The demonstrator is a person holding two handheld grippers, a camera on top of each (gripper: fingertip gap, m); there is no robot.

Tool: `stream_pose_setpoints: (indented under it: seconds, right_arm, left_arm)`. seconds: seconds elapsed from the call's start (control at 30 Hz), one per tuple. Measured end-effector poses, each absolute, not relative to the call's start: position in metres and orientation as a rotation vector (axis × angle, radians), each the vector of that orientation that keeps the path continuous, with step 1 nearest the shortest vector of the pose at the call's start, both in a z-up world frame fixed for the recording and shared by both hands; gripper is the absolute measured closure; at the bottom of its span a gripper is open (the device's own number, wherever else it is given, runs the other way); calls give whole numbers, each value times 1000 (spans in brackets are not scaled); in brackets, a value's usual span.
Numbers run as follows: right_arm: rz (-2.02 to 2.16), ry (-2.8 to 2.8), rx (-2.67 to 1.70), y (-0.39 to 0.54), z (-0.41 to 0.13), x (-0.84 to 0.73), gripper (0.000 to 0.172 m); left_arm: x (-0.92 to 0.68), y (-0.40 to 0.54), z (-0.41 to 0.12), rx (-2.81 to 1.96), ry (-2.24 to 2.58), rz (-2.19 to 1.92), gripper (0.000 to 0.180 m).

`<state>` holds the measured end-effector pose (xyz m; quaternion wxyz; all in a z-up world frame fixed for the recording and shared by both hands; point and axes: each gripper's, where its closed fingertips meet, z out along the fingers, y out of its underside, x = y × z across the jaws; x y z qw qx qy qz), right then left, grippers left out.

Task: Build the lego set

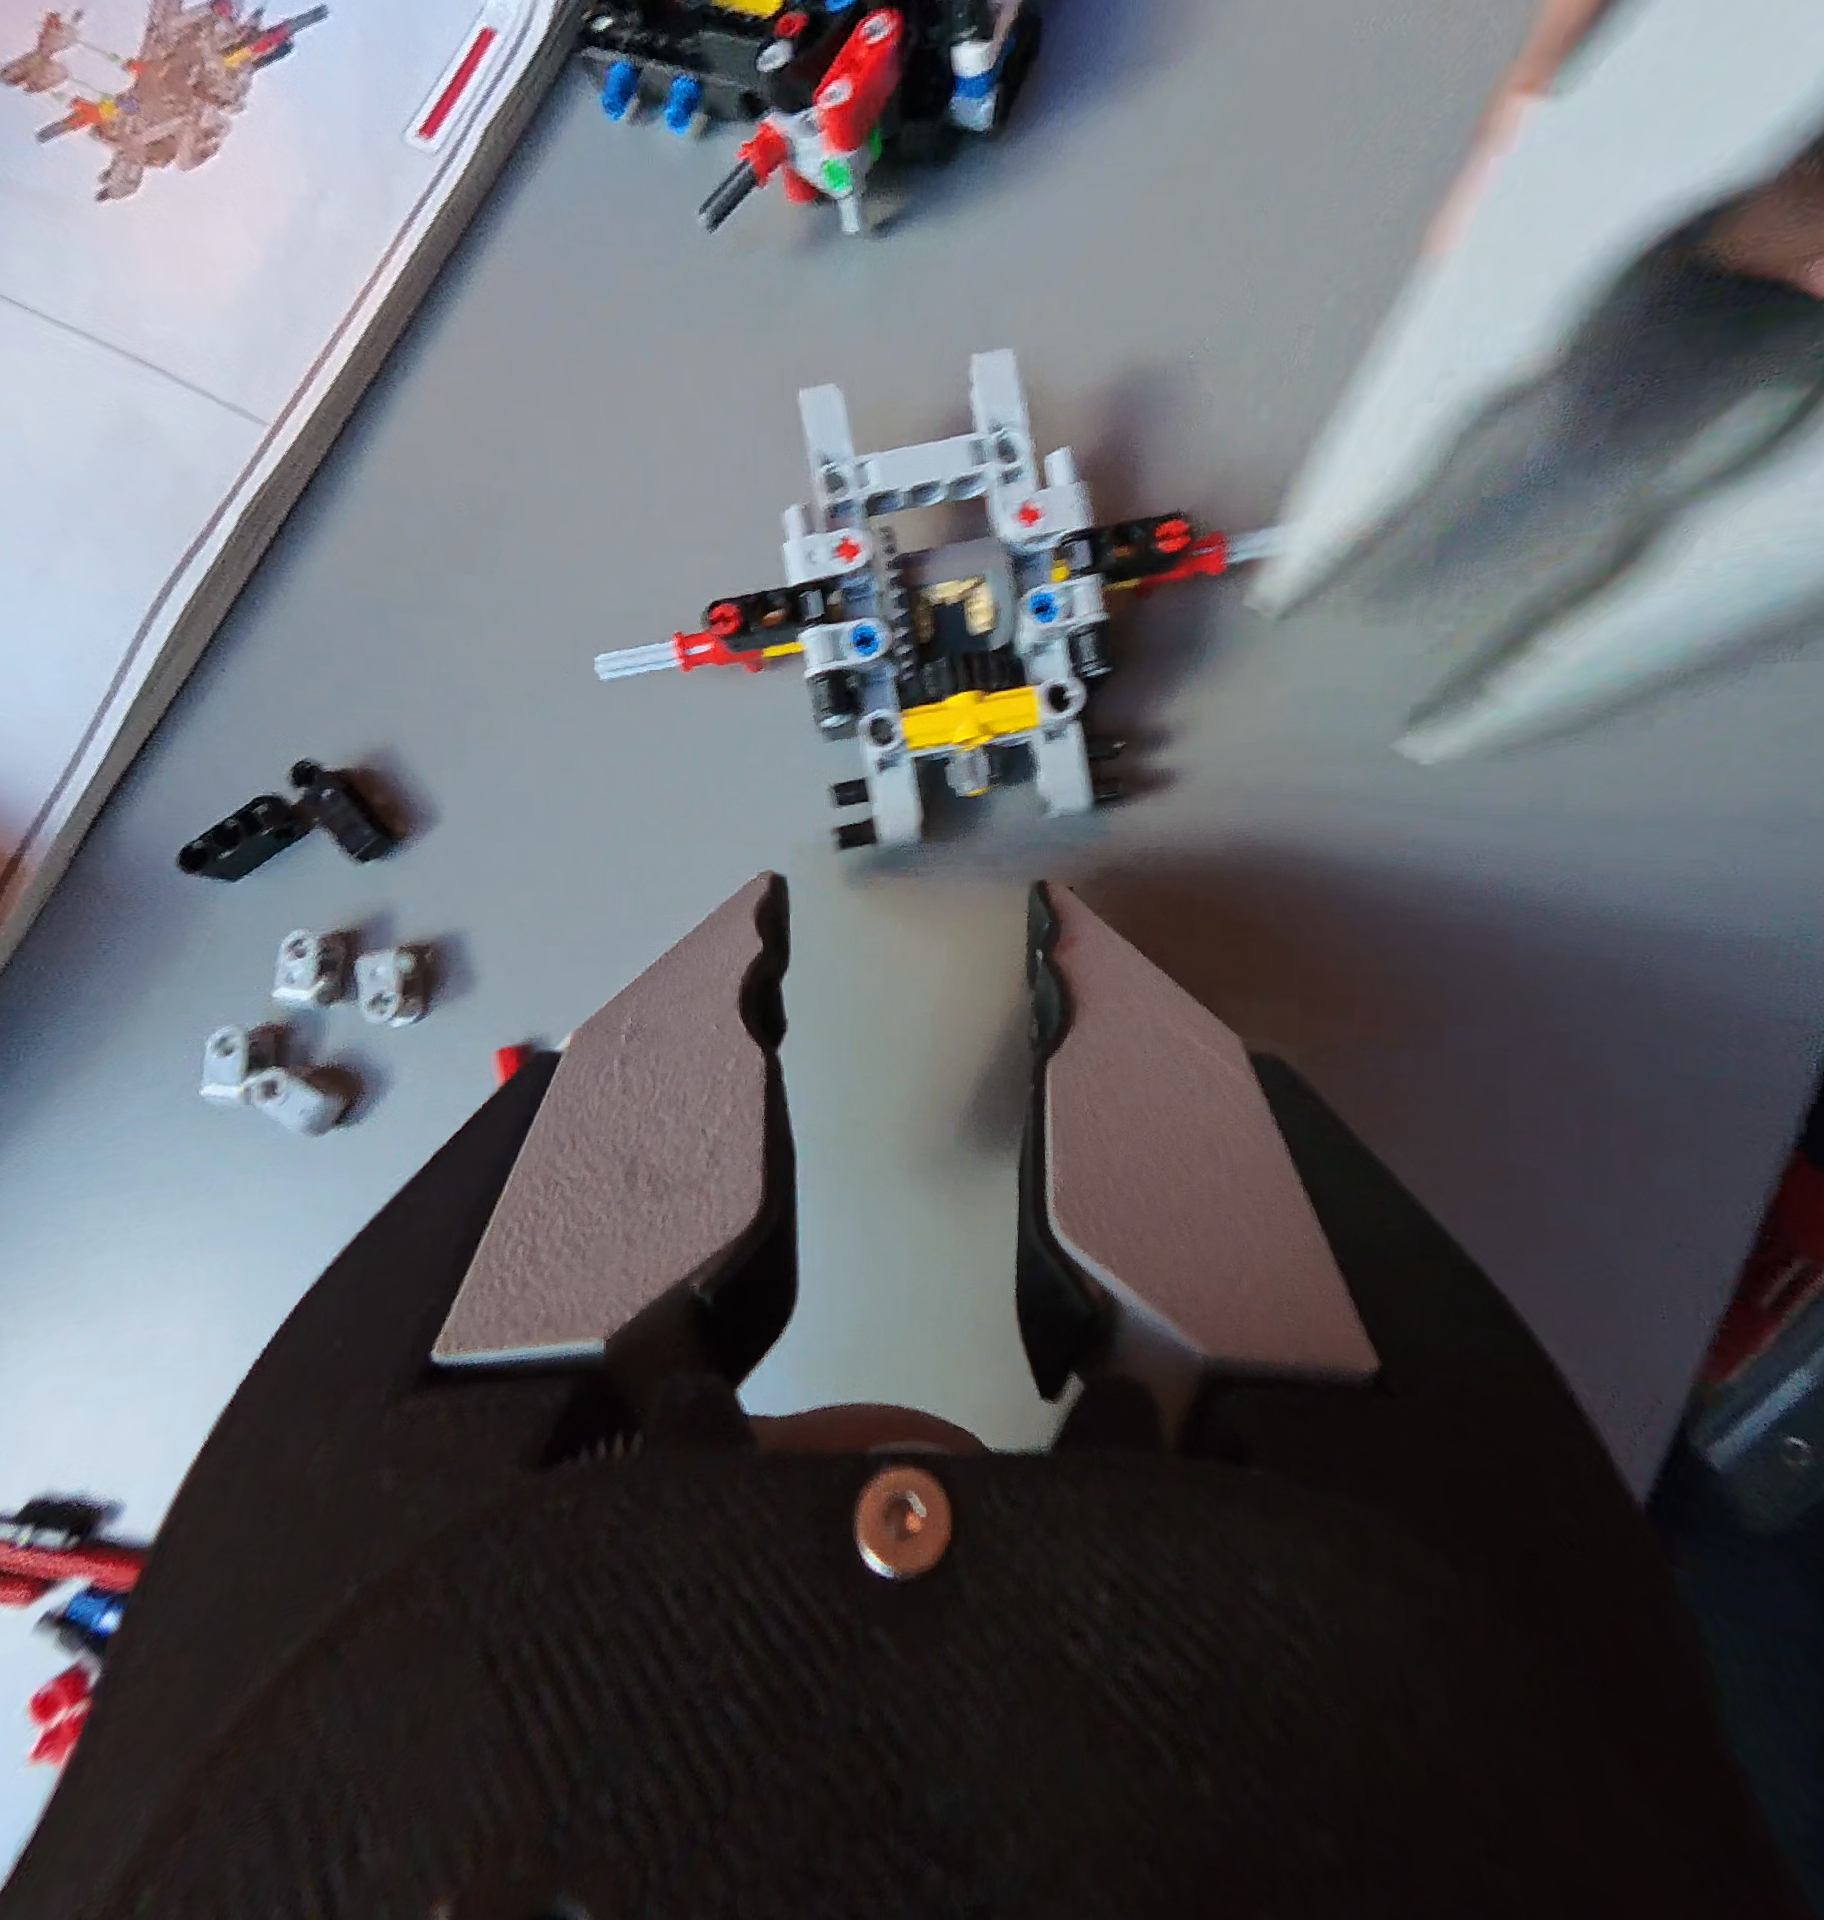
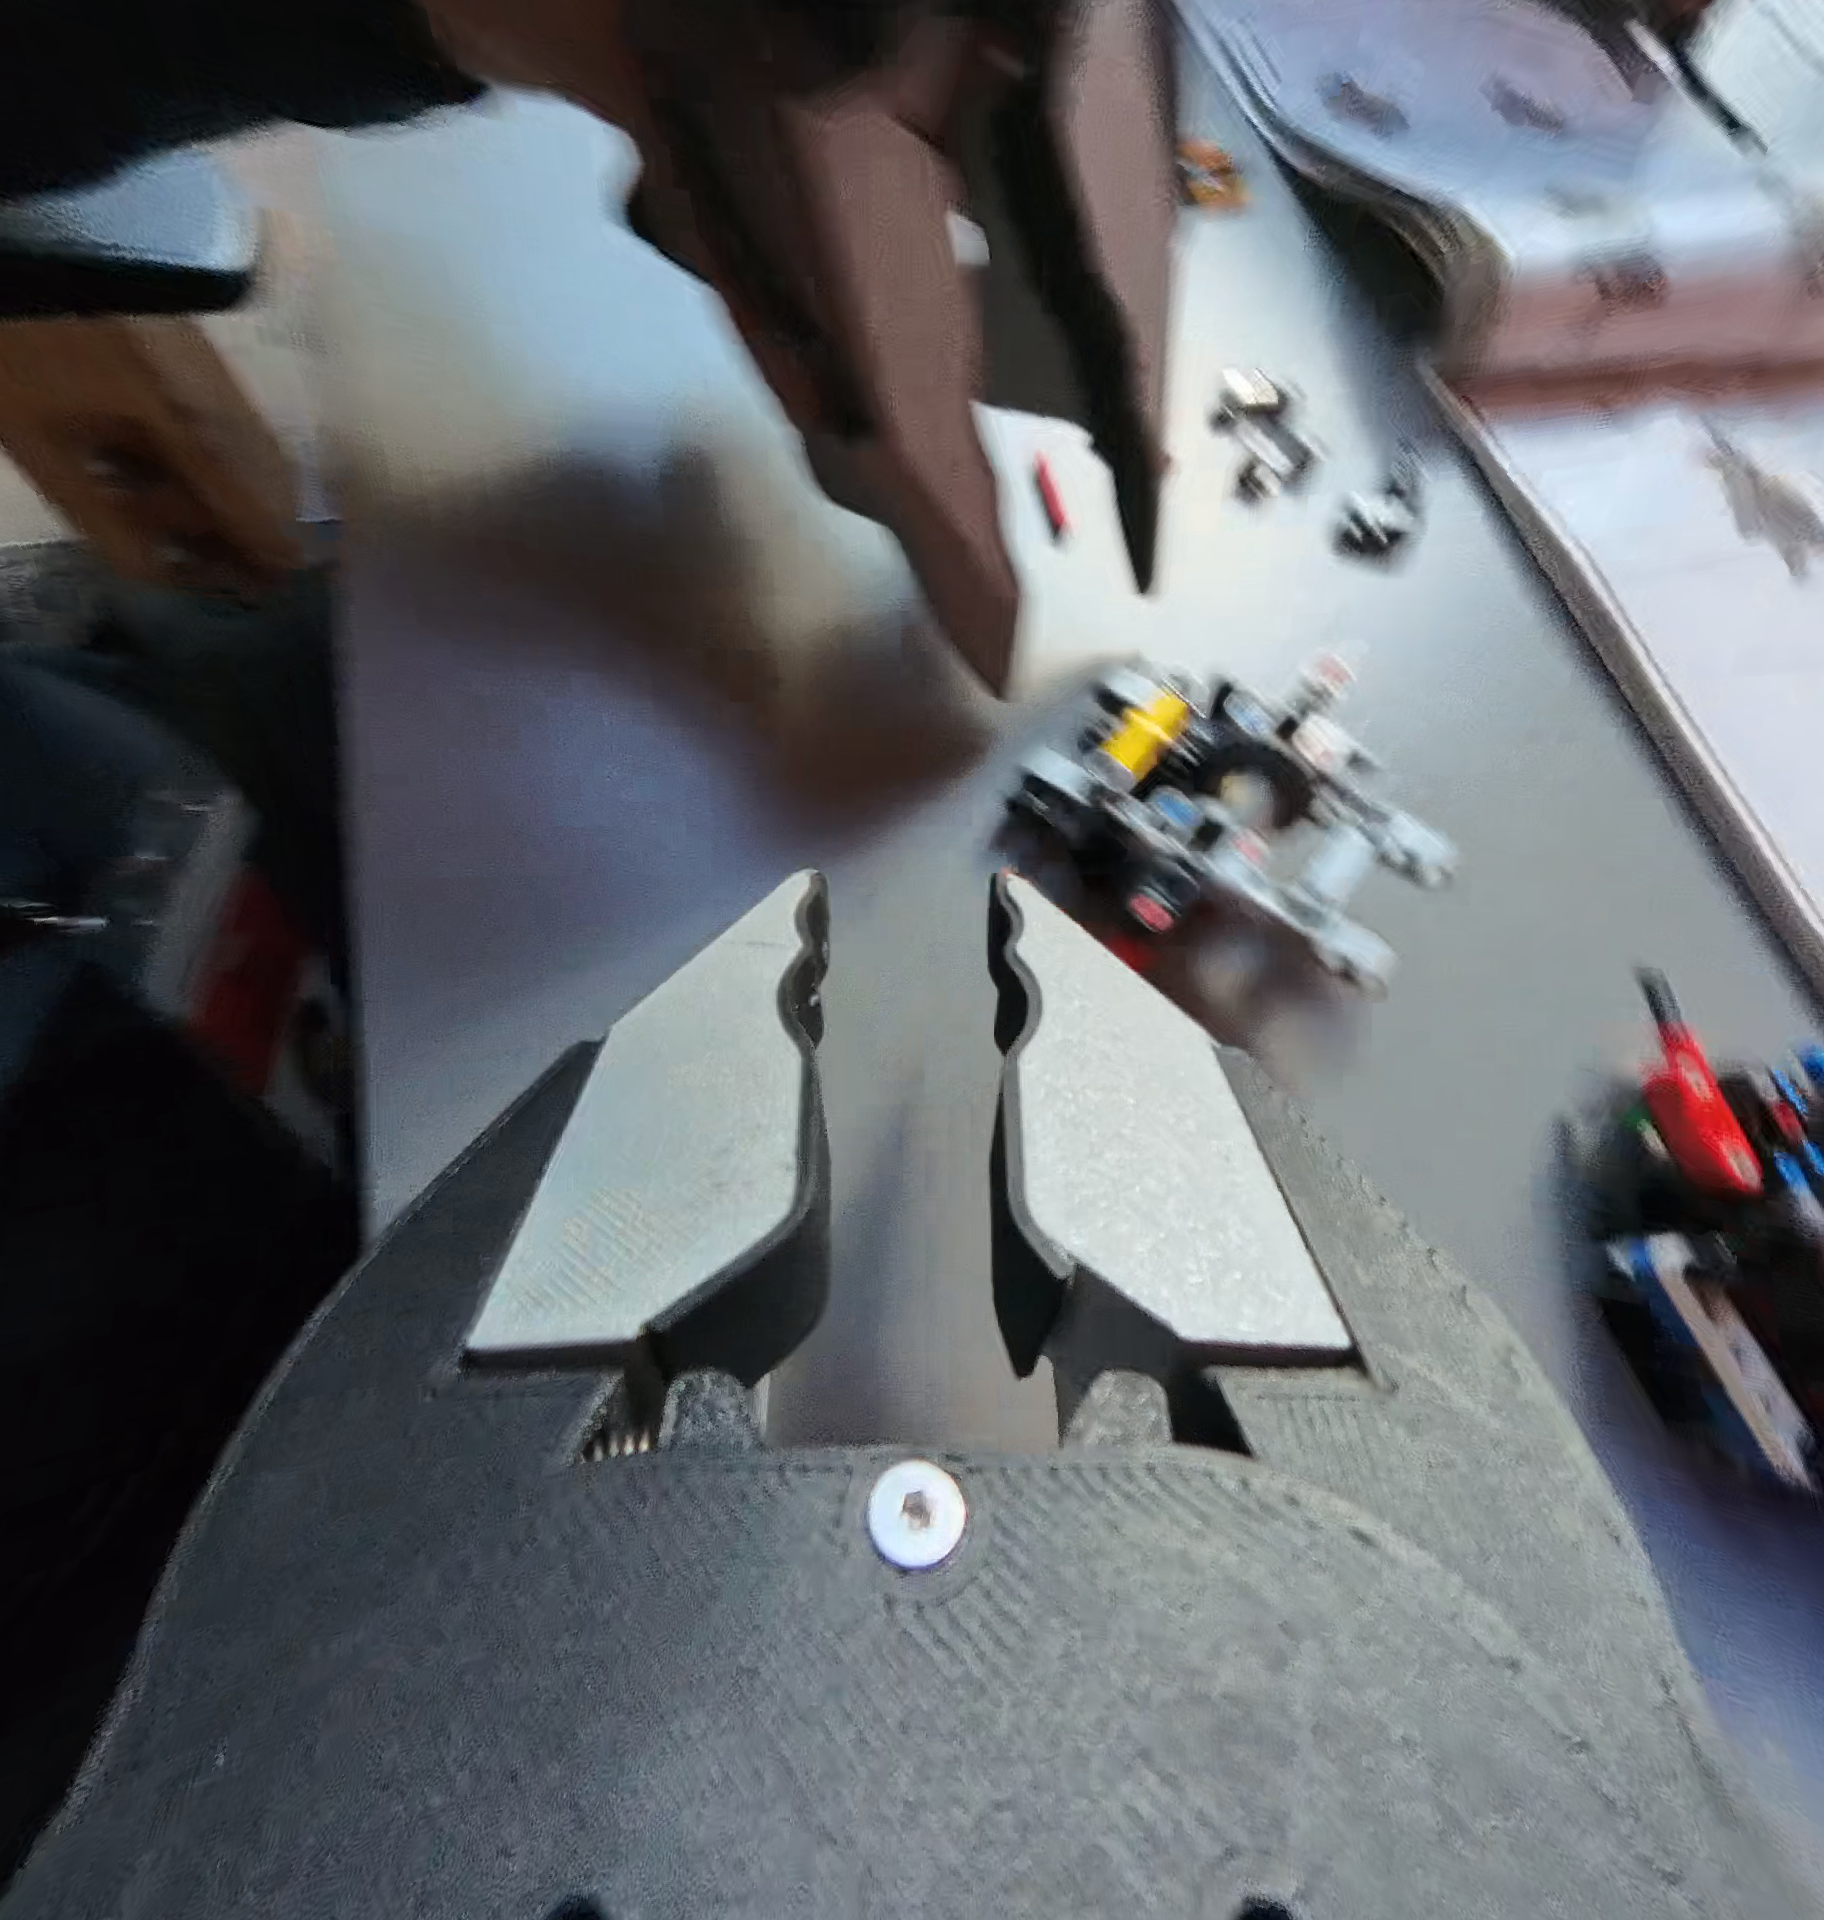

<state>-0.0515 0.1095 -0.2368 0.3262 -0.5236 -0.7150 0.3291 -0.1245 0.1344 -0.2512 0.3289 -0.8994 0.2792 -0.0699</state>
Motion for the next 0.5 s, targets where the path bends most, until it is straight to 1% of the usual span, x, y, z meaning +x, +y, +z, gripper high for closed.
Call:
stream_pose_setpoints:
  seconds: [0.07,0.17,0.23,0.27,0.3,0.37,0.43,0.5]
  right_arm:
    - [861,-1904,-1250,91,-232,-55,145]
    - [688,-1816,-1262,119,-231,-50,151]
    - [662,-1755,-1362,142,-233,-43,149]
    - [684,-1753,-1415,145,-236,-41,144]
    - [719,-1770,-1466,144,-240,-42,140]
    - [748,-1840,-1531,134,-251,-44,140]
    - [804,-1914,-1426,110,-247,-50,140]
    - [831,-1949,-1307,94,-241,-50,146]
  left_arm:
    - [-142,138,-252,-2371,665,-131,137]
    - [-156,136,-243,-2356,571,-138,139]
    - [-142,131,-236,-2334,564,-236,139]
    - [-135,129,-235,-2329,575,-263,139]
    - [-128,128,-236,-2330,590,-271,136]
    - [-118,131,-239,-2342,601,-267,132]
    - [-113,136,-243,-2356,596,-270,128]
    - [-112,139,-248,-2371,591,-288,126]
